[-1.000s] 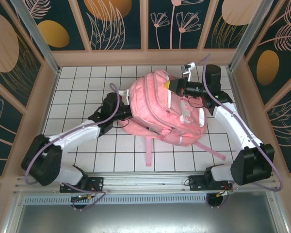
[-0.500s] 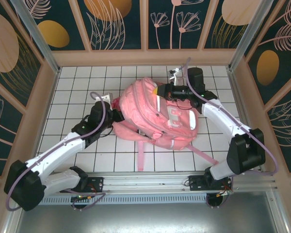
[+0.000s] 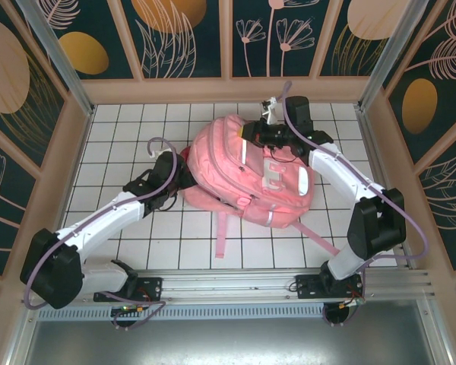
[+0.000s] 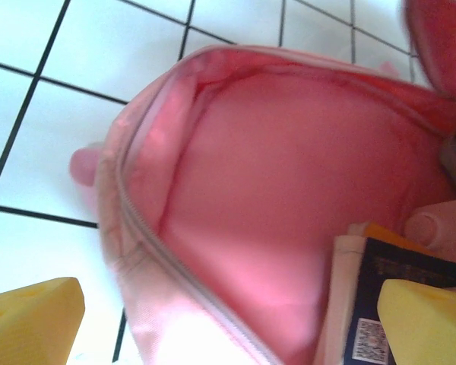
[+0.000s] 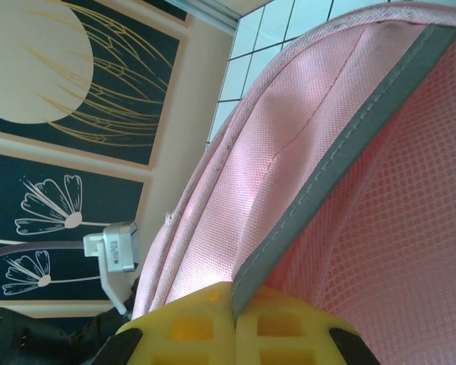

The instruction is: Pack the student bag

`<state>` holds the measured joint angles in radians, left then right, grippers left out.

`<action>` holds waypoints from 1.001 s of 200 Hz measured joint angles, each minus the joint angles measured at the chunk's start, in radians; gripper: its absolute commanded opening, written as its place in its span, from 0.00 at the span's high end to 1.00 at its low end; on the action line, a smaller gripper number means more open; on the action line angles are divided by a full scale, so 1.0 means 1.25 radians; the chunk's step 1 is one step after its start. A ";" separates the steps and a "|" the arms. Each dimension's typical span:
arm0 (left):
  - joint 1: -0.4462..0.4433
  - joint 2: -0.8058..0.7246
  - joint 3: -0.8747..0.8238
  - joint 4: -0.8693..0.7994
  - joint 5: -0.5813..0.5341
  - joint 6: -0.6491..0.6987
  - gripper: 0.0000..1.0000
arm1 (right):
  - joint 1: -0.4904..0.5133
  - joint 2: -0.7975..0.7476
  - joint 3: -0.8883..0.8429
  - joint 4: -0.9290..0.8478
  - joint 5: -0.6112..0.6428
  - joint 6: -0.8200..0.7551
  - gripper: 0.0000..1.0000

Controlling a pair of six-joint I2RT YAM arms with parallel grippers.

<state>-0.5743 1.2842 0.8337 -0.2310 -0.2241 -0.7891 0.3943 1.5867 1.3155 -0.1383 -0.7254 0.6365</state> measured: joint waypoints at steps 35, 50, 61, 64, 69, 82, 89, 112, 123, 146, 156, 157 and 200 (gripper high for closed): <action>0.022 0.012 0.011 -0.057 -0.034 -0.027 0.01 | -0.003 0.000 0.018 -0.023 0.039 -0.008 1.00; 0.038 0.012 0.019 -0.077 -0.045 -0.040 0.01 | -0.009 0.001 0.026 -0.033 0.060 -0.010 1.00; 0.047 0.012 0.020 -0.084 -0.050 -0.045 0.01 | -0.016 0.004 0.028 -0.036 0.067 -0.011 0.98; 0.049 0.012 0.020 -0.088 -0.052 -0.046 0.01 | -0.017 0.007 0.030 -0.037 0.070 -0.011 0.97; 0.051 0.012 0.020 -0.092 -0.052 -0.047 0.01 | -0.019 0.012 0.034 -0.037 0.073 -0.011 0.95; 0.052 0.012 0.020 -0.100 -0.052 -0.046 0.01 | -0.019 0.037 0.053 -0.043 0.082 -0.015 0.75; 0.052 0.012 0.020 -0.103 -0.052 -0.046 0.01 | -0.017 0.056 0.070 -0.049 0.089 -0.022 0.67; 0.052 -0.001 0.019 -0.108 -0.050 -0.038 0.01 | 0.001 0.121 0.154 -0.118 0.179 -0.055 0.45; 0.052 -0.018 0.018 -0.109 -0.036 -0.025 0.02 | 0.015 0.136 0.185 -0.150 0.254 -0.083 0.43; 0.052 -0.063 0.016 -0.091 0.037 0.021 0.10 | 0.038 0.118 0.185 -0.196 0.388 -0.124 0.50; 0.052 -0.077 0.010 -0.073 0.084 0.043 0.13 | 0.042 0.094 0.163 -0.205 0.423 -0.133 0.53; 0.052 -0.078 0.009 -0.070 0.092 0.042 0.13 | 0.042 0.092 0.161 -0.206 0.425 -0.135 0.53; -0.038 -0.035 -0.028 -0.039 0.217 0.089 0.19 | 0.080 -0.054 0.031 -0.249 0.466 -0.155 0.64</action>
<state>-0.6224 1.2407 0.7990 -0.2794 0.0467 -0.6781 0.4946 1.5188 1.3544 -0.4496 -0.1432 0.4423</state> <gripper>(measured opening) 0.811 0.364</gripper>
